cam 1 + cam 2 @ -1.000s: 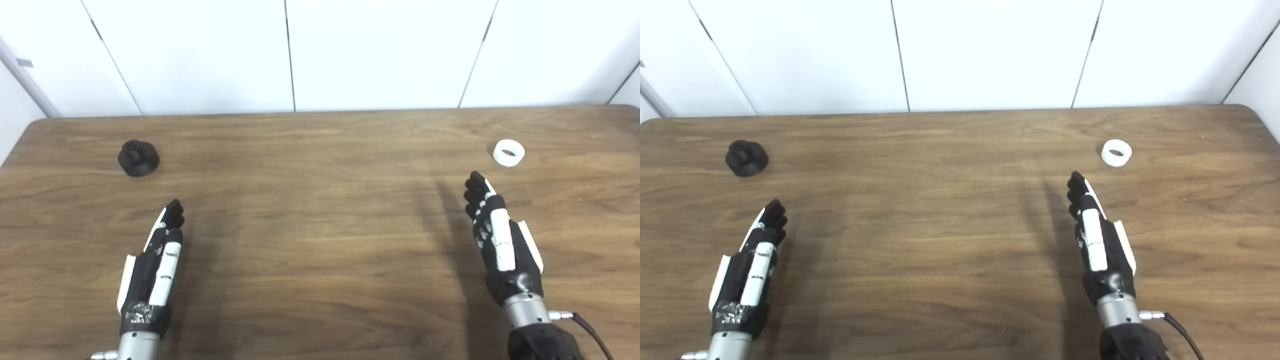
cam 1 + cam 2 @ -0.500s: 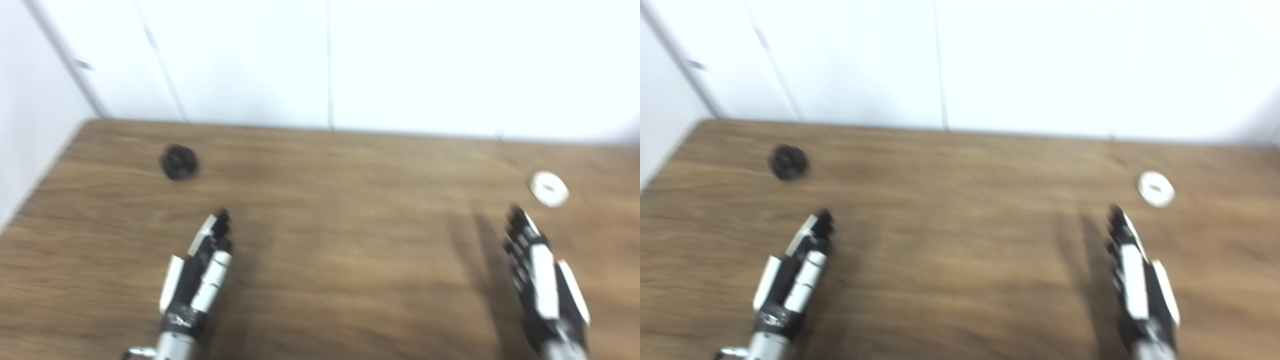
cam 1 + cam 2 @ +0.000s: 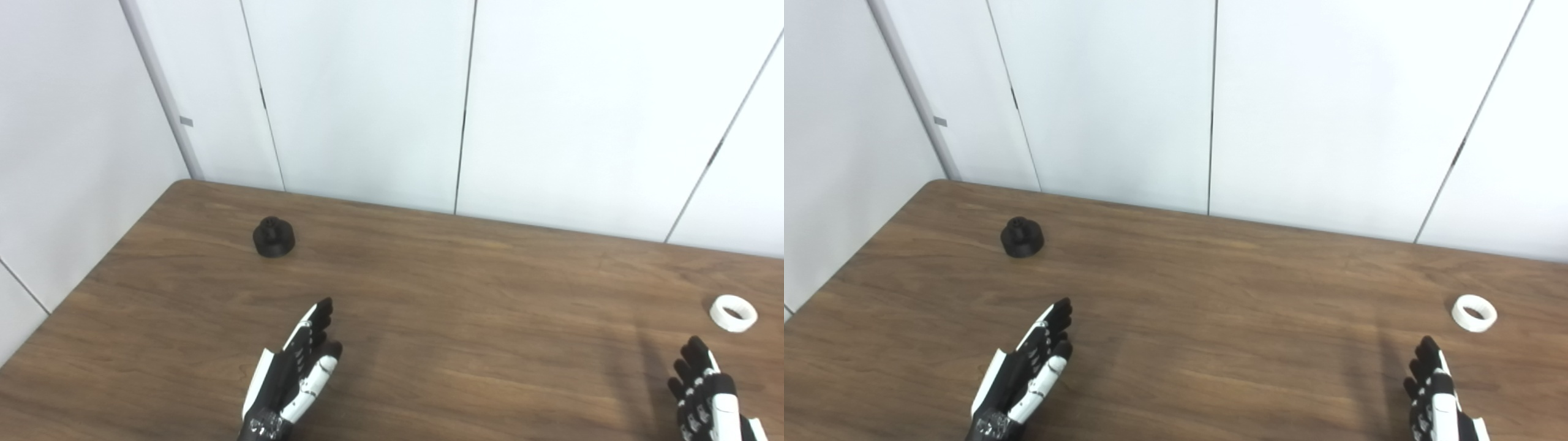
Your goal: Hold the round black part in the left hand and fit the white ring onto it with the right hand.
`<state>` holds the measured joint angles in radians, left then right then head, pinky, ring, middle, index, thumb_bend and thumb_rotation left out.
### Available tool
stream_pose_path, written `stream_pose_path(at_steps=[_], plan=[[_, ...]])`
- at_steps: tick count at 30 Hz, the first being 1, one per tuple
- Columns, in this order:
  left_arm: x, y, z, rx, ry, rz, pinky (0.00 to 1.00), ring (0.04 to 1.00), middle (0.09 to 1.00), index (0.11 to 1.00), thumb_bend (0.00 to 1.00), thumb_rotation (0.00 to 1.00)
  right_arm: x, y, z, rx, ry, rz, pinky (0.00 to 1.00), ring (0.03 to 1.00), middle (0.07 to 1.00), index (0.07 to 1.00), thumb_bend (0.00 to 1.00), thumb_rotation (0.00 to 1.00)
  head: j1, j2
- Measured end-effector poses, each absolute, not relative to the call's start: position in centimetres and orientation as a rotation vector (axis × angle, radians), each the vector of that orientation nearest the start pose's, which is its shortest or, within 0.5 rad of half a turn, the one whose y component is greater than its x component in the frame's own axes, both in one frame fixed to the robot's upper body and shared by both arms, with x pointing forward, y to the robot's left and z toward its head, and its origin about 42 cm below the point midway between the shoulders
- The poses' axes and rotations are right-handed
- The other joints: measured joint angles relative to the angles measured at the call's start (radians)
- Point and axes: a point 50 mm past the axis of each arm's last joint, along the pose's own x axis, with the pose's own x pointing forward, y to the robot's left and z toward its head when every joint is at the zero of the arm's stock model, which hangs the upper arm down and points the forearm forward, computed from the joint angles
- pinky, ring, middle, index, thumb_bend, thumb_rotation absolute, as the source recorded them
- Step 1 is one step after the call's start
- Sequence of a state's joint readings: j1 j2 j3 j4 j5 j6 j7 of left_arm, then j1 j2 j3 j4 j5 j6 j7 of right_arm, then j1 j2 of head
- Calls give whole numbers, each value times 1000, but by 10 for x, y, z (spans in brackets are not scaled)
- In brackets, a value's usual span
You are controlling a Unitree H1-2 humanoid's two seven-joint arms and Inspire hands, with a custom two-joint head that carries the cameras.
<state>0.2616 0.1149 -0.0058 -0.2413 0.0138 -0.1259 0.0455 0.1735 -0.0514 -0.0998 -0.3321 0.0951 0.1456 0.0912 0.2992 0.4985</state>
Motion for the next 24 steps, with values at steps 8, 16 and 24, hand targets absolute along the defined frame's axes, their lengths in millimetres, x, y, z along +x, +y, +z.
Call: stream_pose_path(at_steps=[8,16,24], plan=[[197,254,112,190,-114,88,966,968,955,955,639,428,225,-256,136,19,-26,-25,1000,1000,988,975,557,1000,-8,8],[200,255,147,299,-129,123,995,970,946,938,900,280,225,-257,136,15,-26,-29,1000,992,979,965,589,1000,-9,11],[232,297,202,502,-138,228,1000,999,988,953,950,328,225,-257,132,17,-14,-33,1000,989,973,959,597,1000,-37,18]])
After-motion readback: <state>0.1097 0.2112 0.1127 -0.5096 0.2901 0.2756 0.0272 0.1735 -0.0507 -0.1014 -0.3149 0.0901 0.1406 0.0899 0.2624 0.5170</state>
